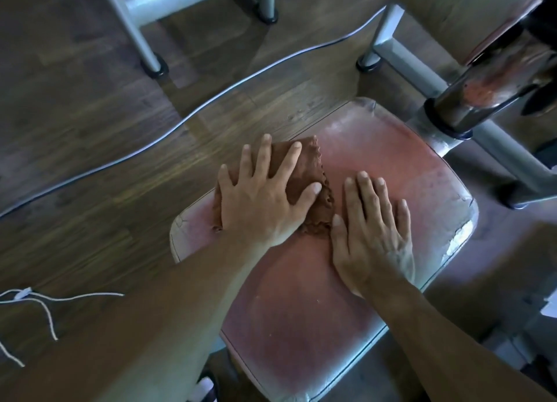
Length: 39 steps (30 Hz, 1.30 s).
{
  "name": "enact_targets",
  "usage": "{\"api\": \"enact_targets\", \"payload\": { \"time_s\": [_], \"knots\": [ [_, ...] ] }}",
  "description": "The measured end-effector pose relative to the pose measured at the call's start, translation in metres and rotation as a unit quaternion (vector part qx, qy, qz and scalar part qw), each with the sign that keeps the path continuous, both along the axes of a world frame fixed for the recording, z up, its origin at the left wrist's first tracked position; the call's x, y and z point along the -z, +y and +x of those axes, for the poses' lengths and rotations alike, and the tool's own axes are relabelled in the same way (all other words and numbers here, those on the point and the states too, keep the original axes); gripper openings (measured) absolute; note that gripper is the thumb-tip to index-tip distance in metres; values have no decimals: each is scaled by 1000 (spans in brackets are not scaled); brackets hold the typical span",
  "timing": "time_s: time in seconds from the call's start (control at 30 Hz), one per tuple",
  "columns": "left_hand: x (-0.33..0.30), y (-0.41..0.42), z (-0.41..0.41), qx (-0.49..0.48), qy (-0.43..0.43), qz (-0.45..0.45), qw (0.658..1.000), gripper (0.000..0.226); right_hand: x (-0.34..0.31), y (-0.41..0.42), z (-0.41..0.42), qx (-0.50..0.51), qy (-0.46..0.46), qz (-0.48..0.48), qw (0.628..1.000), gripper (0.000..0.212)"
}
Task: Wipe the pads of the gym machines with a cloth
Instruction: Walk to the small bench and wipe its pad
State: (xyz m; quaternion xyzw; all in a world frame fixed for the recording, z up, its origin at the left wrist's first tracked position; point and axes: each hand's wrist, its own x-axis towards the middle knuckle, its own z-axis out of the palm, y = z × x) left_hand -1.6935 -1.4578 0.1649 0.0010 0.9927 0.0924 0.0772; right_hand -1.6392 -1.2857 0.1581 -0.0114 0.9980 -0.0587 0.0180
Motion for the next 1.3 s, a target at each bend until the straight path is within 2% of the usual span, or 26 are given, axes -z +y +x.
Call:
{"api": "enact_targets", "payload": {
  "time_s": [0.13, 0.23, 0.4, 0.53, 0.67, 0.8, 1.1, 1.3],
  "knots": [
    [0, -4, -10, 20, -10, 10, 1000, 72, -1, 1, -1, 4, 0, -14, 1000, 61],
    [-3, -6, 21, 15, 11, 1, 1000, 68, -2, 1, 0, -5, -5, -14, 1000, 60],
    [-7, -25, 74, 6, -10, -17, 1000, 69, -2, 2, 0, 2, -9, -24, 1000, 60],
    [-8, -52, 57, 18, -19, -11, 1000, 71, -4, 2, 0, 3, -12, -32, 999, 62],
    [-4, -60, 59, -38, 6, -4, 999, 72, -3, 1, 1, 6, -15, -29, 999, 63],
    [2, -41, 113, -114, 21, 34, 993, 72, -4, 1, 1, 7, -23, -27, 999, 64],
    [-6, -45, 97, -33, -21, -8, 999, 73, -1, 2, 0, 0, -18, -20, 1000, 60],
    [-7, 8, 170, -8, -14, 21, 1000, 73, -3, 2, 0, 0, -12, -39, 999, 64]
  ]
}}
